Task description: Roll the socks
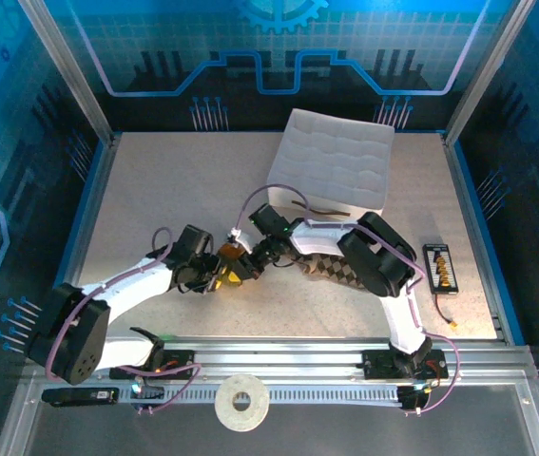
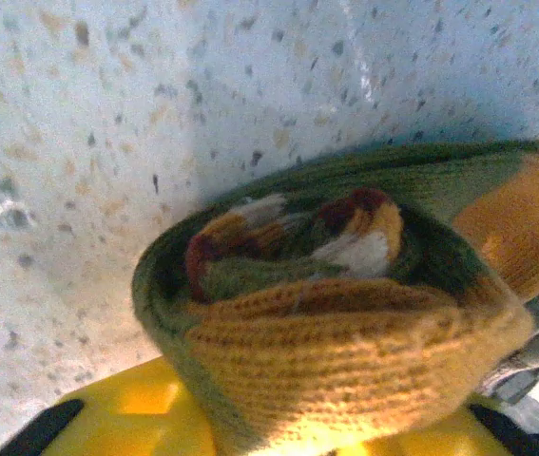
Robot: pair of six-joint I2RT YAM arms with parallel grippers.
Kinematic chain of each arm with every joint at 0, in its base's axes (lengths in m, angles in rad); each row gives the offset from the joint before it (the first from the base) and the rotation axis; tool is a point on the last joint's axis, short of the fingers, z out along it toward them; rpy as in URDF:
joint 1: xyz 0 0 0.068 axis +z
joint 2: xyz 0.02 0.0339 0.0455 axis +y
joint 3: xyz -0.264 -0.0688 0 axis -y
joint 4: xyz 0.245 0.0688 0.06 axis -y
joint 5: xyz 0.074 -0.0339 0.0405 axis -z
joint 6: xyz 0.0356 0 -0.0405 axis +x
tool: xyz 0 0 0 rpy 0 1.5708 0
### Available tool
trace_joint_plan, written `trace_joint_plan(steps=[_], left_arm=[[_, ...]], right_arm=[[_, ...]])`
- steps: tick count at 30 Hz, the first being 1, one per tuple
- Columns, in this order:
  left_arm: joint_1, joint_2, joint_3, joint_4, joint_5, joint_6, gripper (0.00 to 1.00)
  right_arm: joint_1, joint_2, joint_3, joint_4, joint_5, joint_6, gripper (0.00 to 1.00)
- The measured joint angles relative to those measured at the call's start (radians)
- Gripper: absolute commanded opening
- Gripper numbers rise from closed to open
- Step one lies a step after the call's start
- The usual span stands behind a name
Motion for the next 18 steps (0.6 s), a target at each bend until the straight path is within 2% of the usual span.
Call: trace_joint_plan(steps=[5, 10, 13, 18], left_arm=[[-0.005, 0.031, 0.033, -0.049, 0.031, 0.0, 0.08], [0.003, 0.01, 0.04, -0.129, 0.054, 0.0, 0.07], [0.005, -0.023, 0.039, -0.215, 0.071, 0.004, 0.07], [0.033, -0.04, 0.039, -0.309, 0.113, 0.018, 0.06]], right_arm=[[0.03, -0.126, -0.156, 0.089, 0.106, -0.044, 0.37], [0.129, -0.349, -0.432, 0.224, 0.307, -0.171, 0.65], [0.228, -0.435, -0.534, 0.33, 0.447, -0.29, 0.69], [0.325, -0.445, -0.539, 0.429, 0.624, -0.437, 0.7]])
